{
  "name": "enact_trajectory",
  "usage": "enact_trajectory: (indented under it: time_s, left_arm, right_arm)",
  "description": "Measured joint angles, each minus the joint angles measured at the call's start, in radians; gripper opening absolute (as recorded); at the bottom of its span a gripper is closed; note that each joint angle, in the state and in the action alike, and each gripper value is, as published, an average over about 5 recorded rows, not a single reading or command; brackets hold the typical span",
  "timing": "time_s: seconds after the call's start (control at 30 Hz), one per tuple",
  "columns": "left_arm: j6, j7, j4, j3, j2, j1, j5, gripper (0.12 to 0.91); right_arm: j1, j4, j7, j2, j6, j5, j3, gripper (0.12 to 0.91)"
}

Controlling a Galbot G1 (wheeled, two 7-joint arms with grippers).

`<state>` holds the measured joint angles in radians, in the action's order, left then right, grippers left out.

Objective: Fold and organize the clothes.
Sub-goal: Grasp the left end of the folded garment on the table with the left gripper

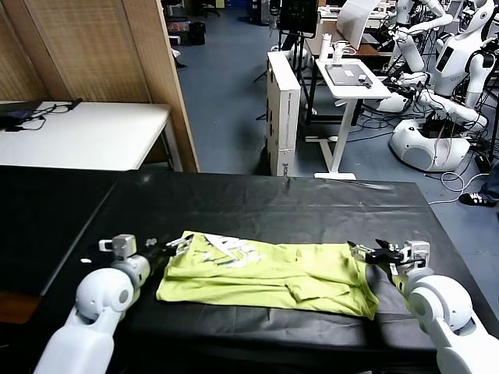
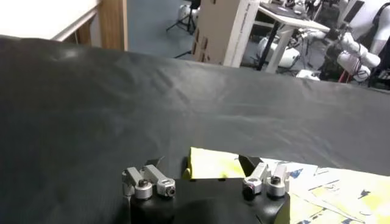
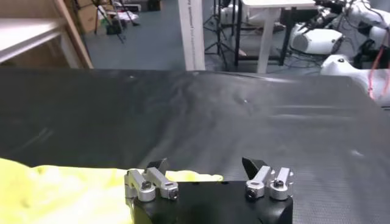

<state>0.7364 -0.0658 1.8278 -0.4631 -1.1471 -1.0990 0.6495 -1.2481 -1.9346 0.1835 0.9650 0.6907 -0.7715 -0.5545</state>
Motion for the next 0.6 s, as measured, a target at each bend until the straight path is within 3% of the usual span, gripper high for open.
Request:
enact_trajectory:
  time_s: [0.37, 0.6]
  left_arm:
    - [-0.003, 0.003, -0.052, 0.010, -0.007, 0.020, -0.005, 0.907]
    - [-0.001, 0.004, -0.057, 0.018, -0.009, 0.033, -0.003, 0.879]
  right_arm:
    - [0.014, 0.044, -0.020, 0.026, -0.014, 0.032, 0.012, 0.801]
    - [0.021, 0.069, -0.029, 0.036, -0.022, 0.043, 0.015, 0.643]
